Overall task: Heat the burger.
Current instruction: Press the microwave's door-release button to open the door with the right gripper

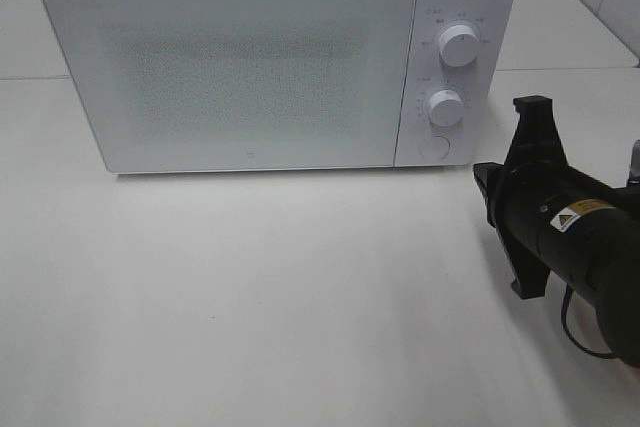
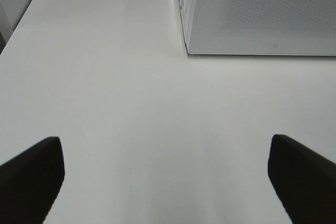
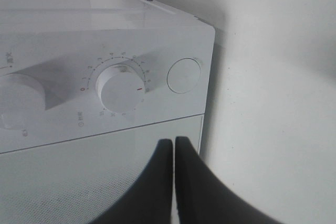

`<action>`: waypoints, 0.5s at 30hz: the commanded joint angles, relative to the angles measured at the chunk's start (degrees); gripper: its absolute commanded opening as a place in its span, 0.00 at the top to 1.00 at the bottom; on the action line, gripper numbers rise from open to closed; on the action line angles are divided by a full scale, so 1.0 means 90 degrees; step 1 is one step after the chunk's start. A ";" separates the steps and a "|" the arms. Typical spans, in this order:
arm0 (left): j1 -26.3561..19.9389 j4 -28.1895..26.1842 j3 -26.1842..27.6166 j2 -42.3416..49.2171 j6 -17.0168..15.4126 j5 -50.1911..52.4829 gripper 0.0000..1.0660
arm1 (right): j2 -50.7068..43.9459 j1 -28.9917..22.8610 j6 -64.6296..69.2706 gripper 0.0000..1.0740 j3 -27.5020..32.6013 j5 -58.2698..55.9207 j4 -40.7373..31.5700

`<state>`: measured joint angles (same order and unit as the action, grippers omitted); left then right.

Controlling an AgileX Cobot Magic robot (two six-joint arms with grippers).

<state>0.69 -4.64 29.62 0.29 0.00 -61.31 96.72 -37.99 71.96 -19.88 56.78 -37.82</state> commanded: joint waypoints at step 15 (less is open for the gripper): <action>0.0038 -0.0038 0.0000 0.0095 0.0045 0.0000 0.08 | 0.0993 0.0961 0.1140 1.00 -0.0522 0.0274 0.1553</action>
<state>0.69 -4.64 29.62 0.29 0.29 -61.31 105.60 -29.74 81.82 -24.06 58.61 -25.04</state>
